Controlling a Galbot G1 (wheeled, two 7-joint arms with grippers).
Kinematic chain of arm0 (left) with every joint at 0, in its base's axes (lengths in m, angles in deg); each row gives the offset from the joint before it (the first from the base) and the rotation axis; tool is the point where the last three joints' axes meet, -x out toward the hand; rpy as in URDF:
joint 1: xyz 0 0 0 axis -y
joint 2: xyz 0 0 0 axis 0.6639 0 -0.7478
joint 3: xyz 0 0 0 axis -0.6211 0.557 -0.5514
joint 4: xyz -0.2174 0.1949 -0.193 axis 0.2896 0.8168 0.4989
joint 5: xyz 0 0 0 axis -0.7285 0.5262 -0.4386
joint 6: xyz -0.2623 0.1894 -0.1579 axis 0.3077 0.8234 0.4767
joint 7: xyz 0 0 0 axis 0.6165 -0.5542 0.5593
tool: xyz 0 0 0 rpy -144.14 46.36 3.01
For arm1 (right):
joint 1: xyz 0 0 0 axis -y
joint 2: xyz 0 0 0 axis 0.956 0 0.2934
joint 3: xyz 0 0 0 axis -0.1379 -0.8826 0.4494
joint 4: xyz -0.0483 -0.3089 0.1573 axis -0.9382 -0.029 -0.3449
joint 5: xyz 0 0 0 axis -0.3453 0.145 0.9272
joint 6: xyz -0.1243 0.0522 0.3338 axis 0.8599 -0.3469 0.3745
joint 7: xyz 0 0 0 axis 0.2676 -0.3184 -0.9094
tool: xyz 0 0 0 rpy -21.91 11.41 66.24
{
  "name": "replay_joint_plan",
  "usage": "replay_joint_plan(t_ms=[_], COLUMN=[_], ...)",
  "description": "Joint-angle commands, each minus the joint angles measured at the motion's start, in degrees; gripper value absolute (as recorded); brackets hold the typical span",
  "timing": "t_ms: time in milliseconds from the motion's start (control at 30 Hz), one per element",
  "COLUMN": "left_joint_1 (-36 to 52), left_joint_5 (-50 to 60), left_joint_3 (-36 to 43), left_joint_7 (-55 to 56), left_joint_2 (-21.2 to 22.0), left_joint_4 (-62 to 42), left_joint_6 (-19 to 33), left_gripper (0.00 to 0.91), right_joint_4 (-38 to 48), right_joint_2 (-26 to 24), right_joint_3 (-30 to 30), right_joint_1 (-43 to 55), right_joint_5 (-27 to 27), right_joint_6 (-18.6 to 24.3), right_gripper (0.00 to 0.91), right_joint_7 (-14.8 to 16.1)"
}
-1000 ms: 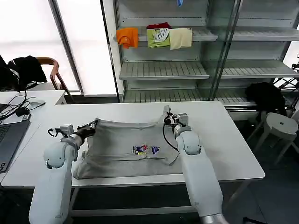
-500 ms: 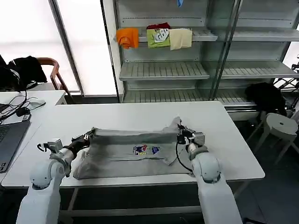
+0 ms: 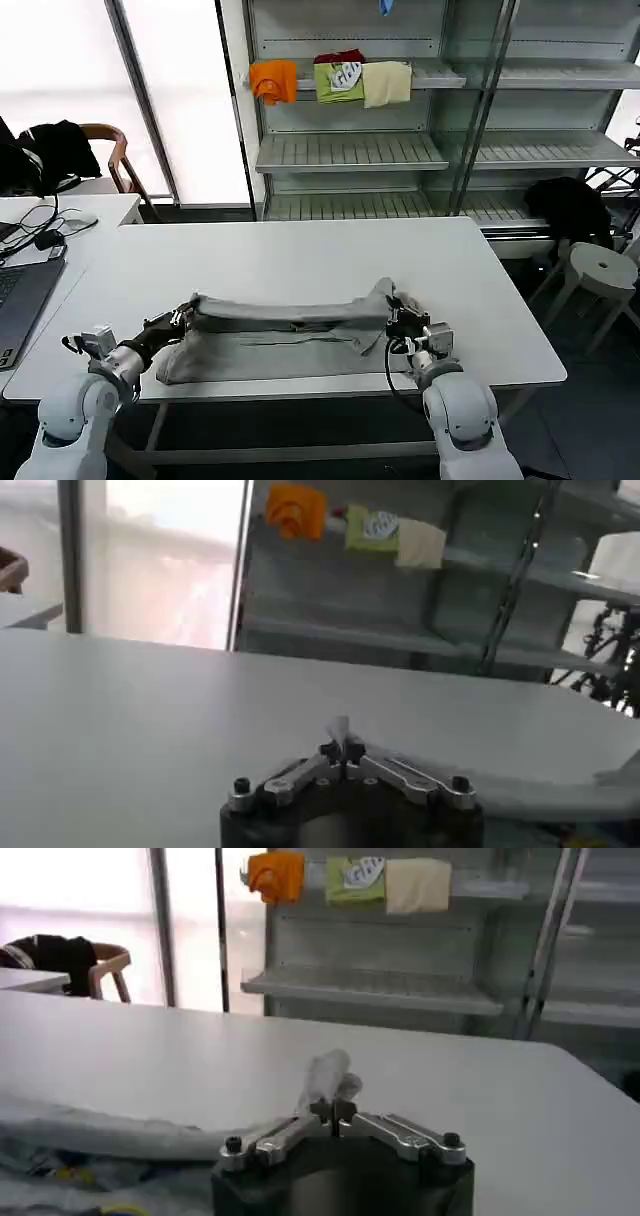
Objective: Fold and organize the clothes.
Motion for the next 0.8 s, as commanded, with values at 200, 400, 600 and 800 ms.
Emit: replay_joint_plan(t_ms=[200,400,600,800], left_joint_1=[-5.8,-5.9,-6.4,-7.4], left_joint_5=[2.7,5.4,7.4,8.4], left_joint_3=[0.0,0.2,-0.2,-0.7], left_joint_7=[0.3,1.2,2.0,5.2], left_joint_2=[1.5,2.2,2.4,3.3], left_joint_4=[3.9,4.4,6.1,8.2], left_joint_6=[0.9,1.0,1.0,0.7], left_gripper=[0.907,0.907,0.907,0.907], right_joint_4=[-1.2,-0.3,-0.1,-0.7], right_joint_2=[0.8,0.8,0.3,0.3], right_joint_3=[0.3,0.7,1.3,2.3], right_joint_1=[-4.3,-4.8,-5.3,-5.3], right_joint_5=[-2.7,-11.5,-14.7,-14.2], right_joint_6=[0.0,1.7,1.7,1.6], right_gripper=[0.907,0.907,0.907,0.907], right_joint_7=[-1.0,-3.1,-5.0,-5.0])
